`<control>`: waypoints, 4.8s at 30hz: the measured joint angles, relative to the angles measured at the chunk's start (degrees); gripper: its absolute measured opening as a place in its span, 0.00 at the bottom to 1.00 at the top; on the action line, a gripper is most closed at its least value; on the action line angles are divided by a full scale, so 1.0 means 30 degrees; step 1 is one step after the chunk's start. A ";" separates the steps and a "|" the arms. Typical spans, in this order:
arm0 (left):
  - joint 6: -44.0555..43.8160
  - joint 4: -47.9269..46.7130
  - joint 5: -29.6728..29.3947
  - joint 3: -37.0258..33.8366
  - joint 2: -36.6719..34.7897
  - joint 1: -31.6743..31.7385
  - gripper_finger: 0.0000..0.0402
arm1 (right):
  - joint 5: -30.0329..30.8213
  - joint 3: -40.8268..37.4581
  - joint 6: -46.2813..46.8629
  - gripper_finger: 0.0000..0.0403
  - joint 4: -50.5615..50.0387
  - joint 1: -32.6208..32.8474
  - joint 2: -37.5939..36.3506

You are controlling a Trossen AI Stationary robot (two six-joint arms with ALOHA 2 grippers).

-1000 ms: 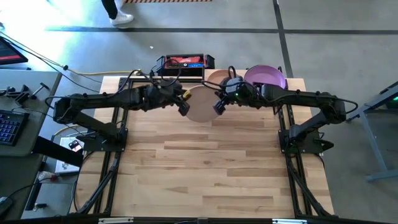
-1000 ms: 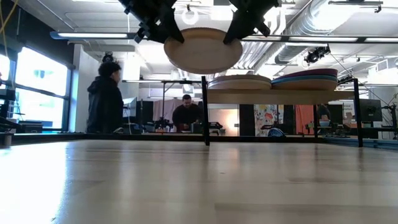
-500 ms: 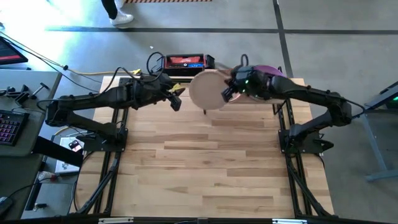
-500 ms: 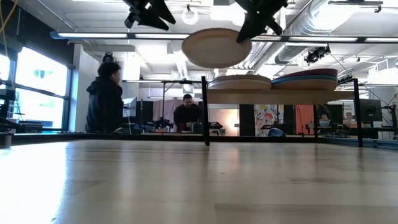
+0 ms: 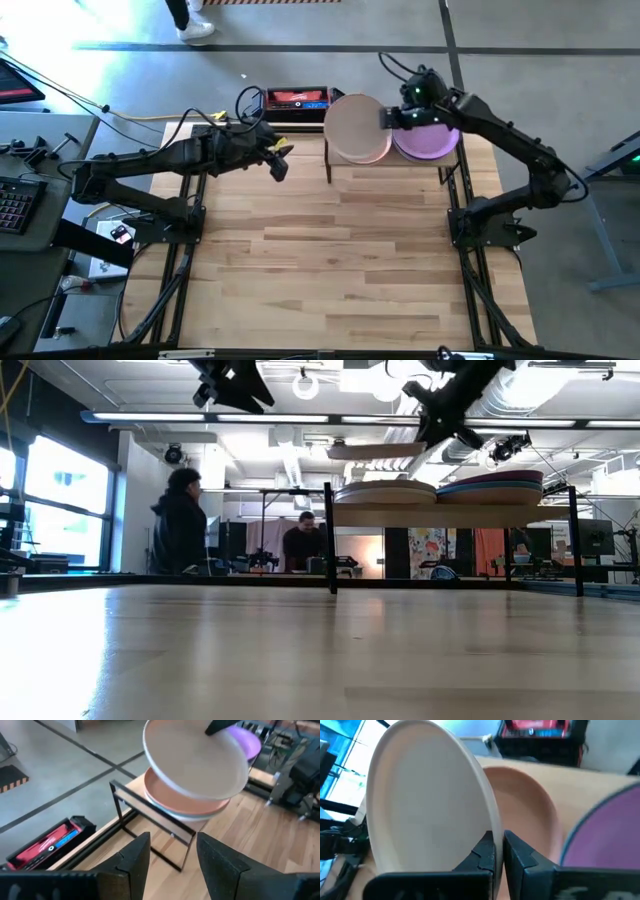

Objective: Place and stack plates onto a shelf
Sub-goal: Stack the white plate on top of the brown plate on the shelf, then return to home position

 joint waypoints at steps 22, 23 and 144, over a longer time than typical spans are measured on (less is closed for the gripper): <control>0.0000 -0.0403 0.0102 0.0000 0.0007 0.0000 0.37 | 0.2245 0.0000 0.2908 0.00 -0.3115 0.0204 0.0036; 0.0000 -0.0403 0.0102 0.0000 0.0007 0.0000 0.37 | 0.2409 0.0000 0.2956 0.00 -0.3117 0.0347 0.0036; -0.0687 -0.1127 0.1034 -0.0015 -0.3441 -0.0079 0.37 | 0.1738 0.1439 -0.5669 0.31 -0.2410 0.7695 -0.0432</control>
